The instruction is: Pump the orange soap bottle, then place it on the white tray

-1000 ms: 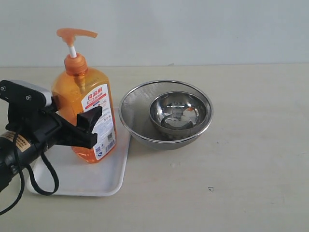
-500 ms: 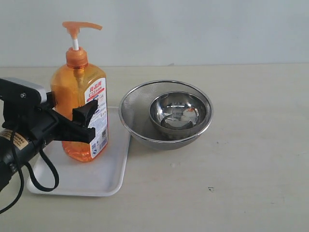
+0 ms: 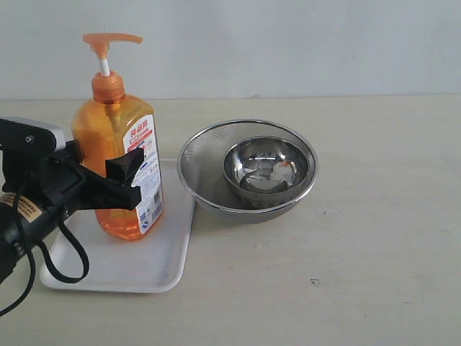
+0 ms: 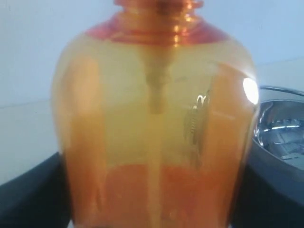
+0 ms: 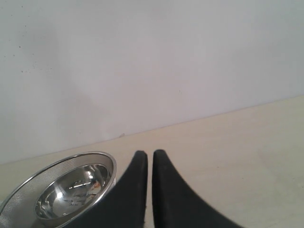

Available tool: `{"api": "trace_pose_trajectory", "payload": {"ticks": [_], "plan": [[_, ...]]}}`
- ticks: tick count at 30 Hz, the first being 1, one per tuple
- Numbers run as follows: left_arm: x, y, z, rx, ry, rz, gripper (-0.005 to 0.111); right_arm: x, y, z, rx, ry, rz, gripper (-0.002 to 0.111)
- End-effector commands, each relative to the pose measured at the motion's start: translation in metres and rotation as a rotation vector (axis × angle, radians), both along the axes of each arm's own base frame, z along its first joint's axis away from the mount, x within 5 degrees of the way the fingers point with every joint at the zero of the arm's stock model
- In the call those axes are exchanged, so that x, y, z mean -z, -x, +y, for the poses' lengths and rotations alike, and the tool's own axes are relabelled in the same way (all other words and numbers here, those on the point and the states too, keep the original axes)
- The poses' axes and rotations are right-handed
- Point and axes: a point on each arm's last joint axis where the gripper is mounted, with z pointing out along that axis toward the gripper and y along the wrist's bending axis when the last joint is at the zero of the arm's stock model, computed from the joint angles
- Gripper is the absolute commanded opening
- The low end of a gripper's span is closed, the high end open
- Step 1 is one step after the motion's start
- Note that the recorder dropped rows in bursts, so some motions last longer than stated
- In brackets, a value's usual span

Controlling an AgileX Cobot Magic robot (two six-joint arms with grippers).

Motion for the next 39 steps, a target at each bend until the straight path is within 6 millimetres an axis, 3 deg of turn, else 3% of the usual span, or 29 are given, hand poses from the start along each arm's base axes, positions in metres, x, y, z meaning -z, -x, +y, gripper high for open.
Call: {"api": "trace_pose_trajectory", "payload": {"ticks": [1, 8, 13, 23, 39], "plan": [[0.001, 0.001, -0.002, 0.016, 0.018, 0.039, 0.020, -0.001, 0.000, 0.000, 0.006, 0.007, -0.008, 0.000], [0.001, 0.001, -0.002, 0.011, 0.038, 0.050, 0.067, -0.001, 0.000, 0.000, 0.006, 0.007, -0.008, 0.000], [0.000, 0.002, -0.004, 0.028, 0.044, 0.040, 0.083, -0.001, 0.000, 0.000, 0.006, 0.007, -0.008, 0.000], [-0.006, 0.000, -0.004, 0.025, 0.081, -0.020, 0.093, -0.001, 0.000, 0.000, 0.006, 0.007, -0.008, 0.000], [-0.016, -0.008, -0.005, -0.004, 0.118, -0.088, 0.093, -0.001, 0.000, 0.000, 0.006, 0.007, -0.008, 0.000]]}}
